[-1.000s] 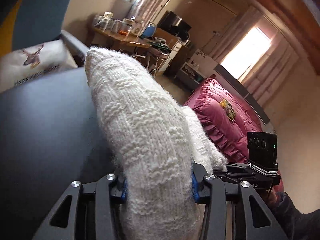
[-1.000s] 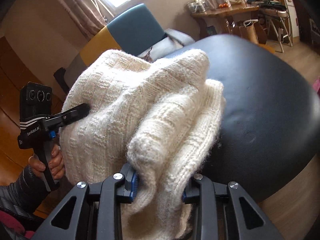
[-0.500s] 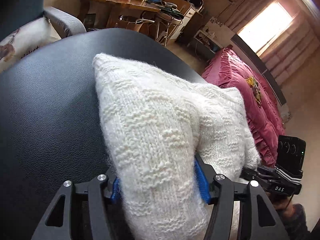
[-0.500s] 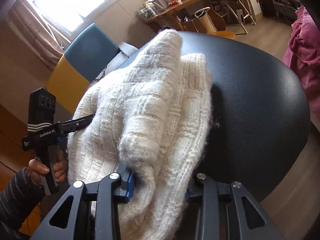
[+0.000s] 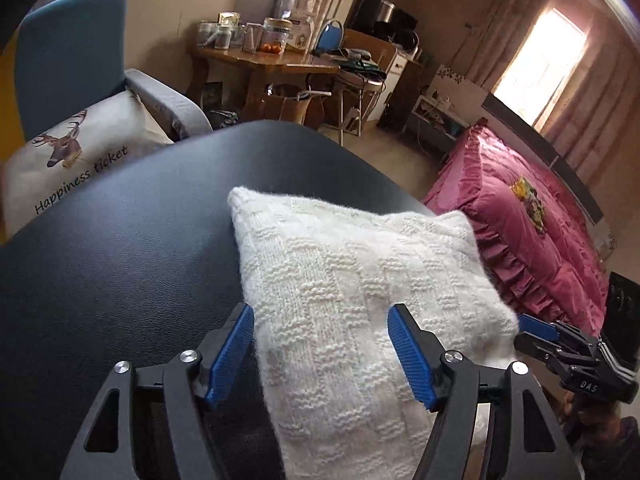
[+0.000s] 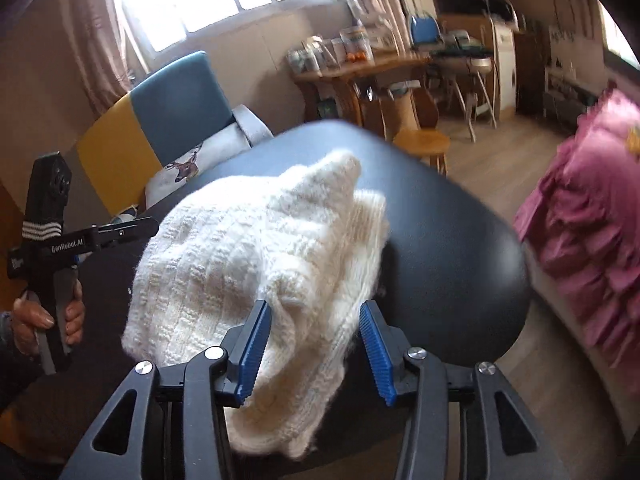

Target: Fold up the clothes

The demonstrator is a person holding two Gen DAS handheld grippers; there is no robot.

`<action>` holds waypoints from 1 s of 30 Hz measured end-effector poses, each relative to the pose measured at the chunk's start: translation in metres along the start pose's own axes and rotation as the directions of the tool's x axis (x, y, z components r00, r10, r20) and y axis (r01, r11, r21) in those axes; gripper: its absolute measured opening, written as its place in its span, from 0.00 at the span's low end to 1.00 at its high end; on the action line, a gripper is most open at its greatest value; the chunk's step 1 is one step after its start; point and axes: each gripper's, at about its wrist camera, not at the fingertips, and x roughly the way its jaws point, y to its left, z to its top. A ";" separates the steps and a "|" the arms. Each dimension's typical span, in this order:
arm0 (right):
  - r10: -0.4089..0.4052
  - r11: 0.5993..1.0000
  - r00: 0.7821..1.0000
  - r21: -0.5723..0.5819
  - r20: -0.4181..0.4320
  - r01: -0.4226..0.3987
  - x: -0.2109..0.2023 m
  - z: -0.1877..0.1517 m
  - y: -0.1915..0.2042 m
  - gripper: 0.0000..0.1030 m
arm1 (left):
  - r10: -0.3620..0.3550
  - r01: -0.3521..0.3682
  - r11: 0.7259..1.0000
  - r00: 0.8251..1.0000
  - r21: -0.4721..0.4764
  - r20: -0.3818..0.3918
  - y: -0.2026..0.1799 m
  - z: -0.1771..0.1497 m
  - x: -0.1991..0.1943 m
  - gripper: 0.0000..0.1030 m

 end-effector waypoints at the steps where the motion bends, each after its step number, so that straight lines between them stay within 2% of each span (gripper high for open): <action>1: 0.029 0.997 0.999 -0.072 0.017 -0.027 -0.004 0.008 0.012 0.46 | -0.016 0.017 1.000 1.000 -0.005 0.020 0.000 -0.002 -0.010 0.69; 3: 0.076 0.976 0.997 -0.204 0.008 -0.073 -0.003 0.020 0.036 0.46 | -0.042 0.042 0.999 0.998 0.000 0.045 -0.007 -0.004 -0.021 0.69; 6: 0.094 0.942 0.993 -0.314 -0.078 -0.114 0.020 0.023 0.058 0.45 | -0.086 0.086 0.996 0.996 0.010 0.023 -0.023 -0.008 -0.018 0.69; 8: 0.031 0.940 0.982 -0.330 -0.187 -0.092 0.050 0.011 0.053 0.37 | -0.085 0.086 0.996 0.996 0.034 -0.031 -0.033 -0.016 -0.003 0.69; 9: -0.003 0.946 0.967 -0.315 -0.253 -0.079 0.067 -0.001 0.044 0.36 | -0.082 0.085 0.995 0.995 0.047 -0.064 -0.038 -0.021 0.006 0.69; 10: 0.005 0.957 0.966 -0.280 -0.259 -0.080 0.074 -0.014 0.033 0.37 | -0.070 0.076 0.995 0.993 0.059 -0.098 -0.040 -0.027 0.016 0.69; 12: 0.068 0.977 0.982 -0.188 -0.178 -0.102 0.066 -0.028 0.017 0.37 | -0.023 0.034 0.995 0.993 0.096 -0.118 -0.042 -0.039 0.031 0.69; 15: 0.073 0.986 0.990 -0.143 -0.122 -0.090 0.058 -0.038 0.015 0.36 | 0.014 -0.002 0.991 0.996 0.132 -0.086 -0.047 -0.045 0.035 0.69; 20: 0.049 0.987 0.993 -0.148 -0.105 -0.065 0.055 -0.039 0.020 0.36 | 0.031 -0.024 0.993 0.998 0.112 -0.062 -0.049 -0.047 0.037 0.72; 23: 0.039 0.990 0.994 -0.129 -0.099 -0.051 0.056 -0.038 0.022 0.38 | 0.051 -0.045 0.991 0.998 0.122 -0.046 -0.056 -0.047 0.035 0.79; 26: 0.031 0.996 0.995 -0.082 -0.099 -0.039 0.056 -0.028 0.025 0.43 | 0.112 -0.109 0.990 0.993 0.087 -0.023 -0.057 -0.042 0.022 0.83; 27: 0.029 0.998 0.996 -0.057 -0.090 -0.034 0.054 -0.024 0.026 0.43 | 0.137 -0.135 0.988 0.991 0.070 -0.013 -0.055 -0.040 0.016 0.87; 30: 0.009 1.000 0.999 0.027 -0.041 -0.008 0.039 -0.013 0.032 0.43 | 0.223 -0.223 0.975 0.975 0.018 0.023 -0.046 -0.036 -0.009 0.92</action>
